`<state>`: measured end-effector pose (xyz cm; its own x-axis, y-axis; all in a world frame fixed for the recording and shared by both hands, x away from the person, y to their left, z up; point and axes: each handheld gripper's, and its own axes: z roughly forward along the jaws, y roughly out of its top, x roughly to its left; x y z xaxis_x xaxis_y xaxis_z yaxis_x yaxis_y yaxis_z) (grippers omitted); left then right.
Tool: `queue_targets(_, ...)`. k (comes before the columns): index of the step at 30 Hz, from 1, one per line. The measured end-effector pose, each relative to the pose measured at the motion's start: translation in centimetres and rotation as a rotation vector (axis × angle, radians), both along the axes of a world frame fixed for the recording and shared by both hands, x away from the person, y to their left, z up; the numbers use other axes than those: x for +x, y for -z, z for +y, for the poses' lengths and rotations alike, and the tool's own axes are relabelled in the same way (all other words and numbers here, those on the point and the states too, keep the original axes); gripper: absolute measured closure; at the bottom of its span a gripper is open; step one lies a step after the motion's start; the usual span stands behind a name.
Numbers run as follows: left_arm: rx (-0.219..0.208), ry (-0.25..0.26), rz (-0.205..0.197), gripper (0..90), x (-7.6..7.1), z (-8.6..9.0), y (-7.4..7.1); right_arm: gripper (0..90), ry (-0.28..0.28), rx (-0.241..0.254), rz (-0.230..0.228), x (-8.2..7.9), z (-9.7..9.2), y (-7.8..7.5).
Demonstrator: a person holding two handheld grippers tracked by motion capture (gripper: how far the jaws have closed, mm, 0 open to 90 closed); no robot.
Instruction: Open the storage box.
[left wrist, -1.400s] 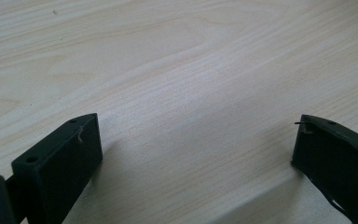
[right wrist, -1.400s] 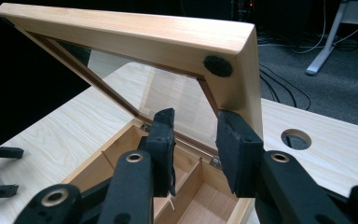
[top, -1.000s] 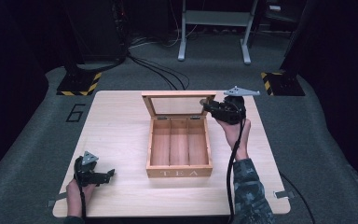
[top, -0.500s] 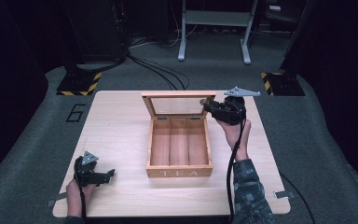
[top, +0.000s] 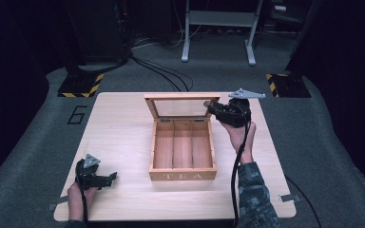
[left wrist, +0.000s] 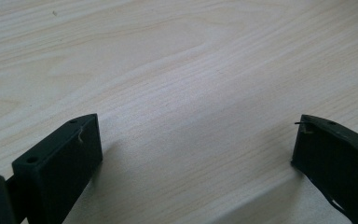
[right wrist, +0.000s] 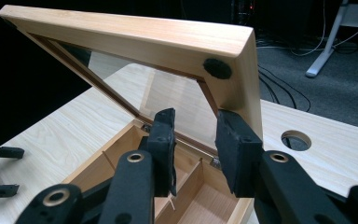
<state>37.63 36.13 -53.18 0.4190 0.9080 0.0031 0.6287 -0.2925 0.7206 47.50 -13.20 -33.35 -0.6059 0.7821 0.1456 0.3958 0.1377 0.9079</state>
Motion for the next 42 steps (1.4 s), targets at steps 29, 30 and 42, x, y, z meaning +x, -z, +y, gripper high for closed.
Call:
queue_targets(29, -0.005, -0.005, -0.01, 1.2, 0.05, -0.04, 0.05, 68.0, 0.001, -0.001, -0.005, 0.0, 0.01, 0.01)
queue_targets(30, -0.003, -0.004, -0.009, 1.2, 0.05, -0.03, 0.05, 68.0, 0.002, -0.002, -0.006, 0.02, 0.01, 0.0)
queue_targets(42, -0.004, -0.004, -0.01, 1.2, 0.06, -0.03, 0.05, 68.0, -0.001, -0.002, -0.01, 0.02, 0.01, -0.07)
